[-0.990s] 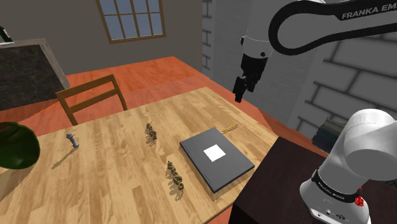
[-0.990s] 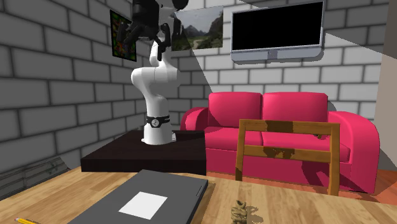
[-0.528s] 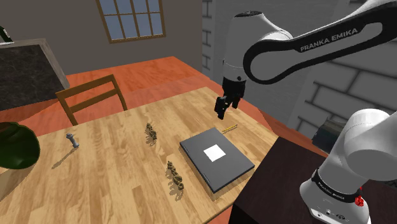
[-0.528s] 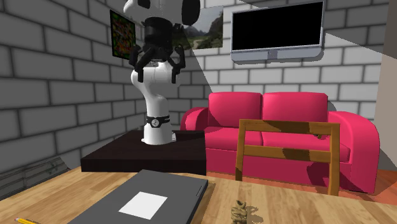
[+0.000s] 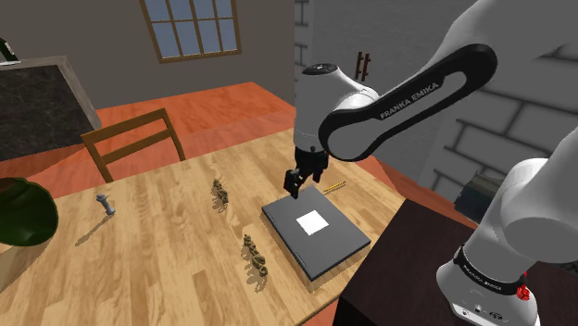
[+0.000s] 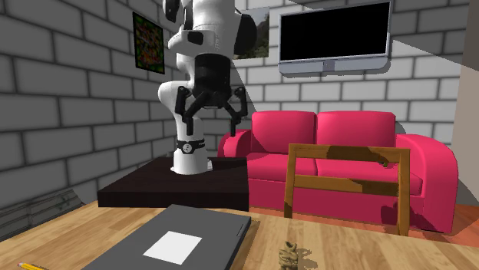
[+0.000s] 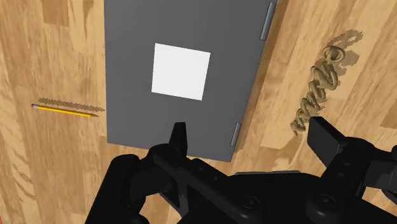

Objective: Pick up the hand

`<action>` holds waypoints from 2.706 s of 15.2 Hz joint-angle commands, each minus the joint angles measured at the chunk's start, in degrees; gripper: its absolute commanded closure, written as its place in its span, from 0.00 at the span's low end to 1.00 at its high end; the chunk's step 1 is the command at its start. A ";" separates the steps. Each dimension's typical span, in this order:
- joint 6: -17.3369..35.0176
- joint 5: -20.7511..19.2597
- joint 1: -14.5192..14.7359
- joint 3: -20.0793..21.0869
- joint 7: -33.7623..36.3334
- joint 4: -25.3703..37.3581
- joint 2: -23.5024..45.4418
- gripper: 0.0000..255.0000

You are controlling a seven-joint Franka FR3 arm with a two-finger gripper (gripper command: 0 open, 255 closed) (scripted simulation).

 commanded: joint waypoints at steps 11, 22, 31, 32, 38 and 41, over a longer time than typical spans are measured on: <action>11.74 -14.56 3.98 0.96 18.63 14.12 28.41 0.00; 14.59 -20.19 11.40 -3.71 26.19 30.36 48.17 0.00; 17.04 -21.41 12.49 -5.09 27.13 31.58 51.79 1.00; 17.02 -21.41 12.49 -5.09 27.13 31.61 51.80 1.00; 17.02 -21.40 12.49 -5.08 27.13 31.60 51.79 1.00; 16.21 -21.01 12.08 -4.61 26.79 31.10 50.50 1.00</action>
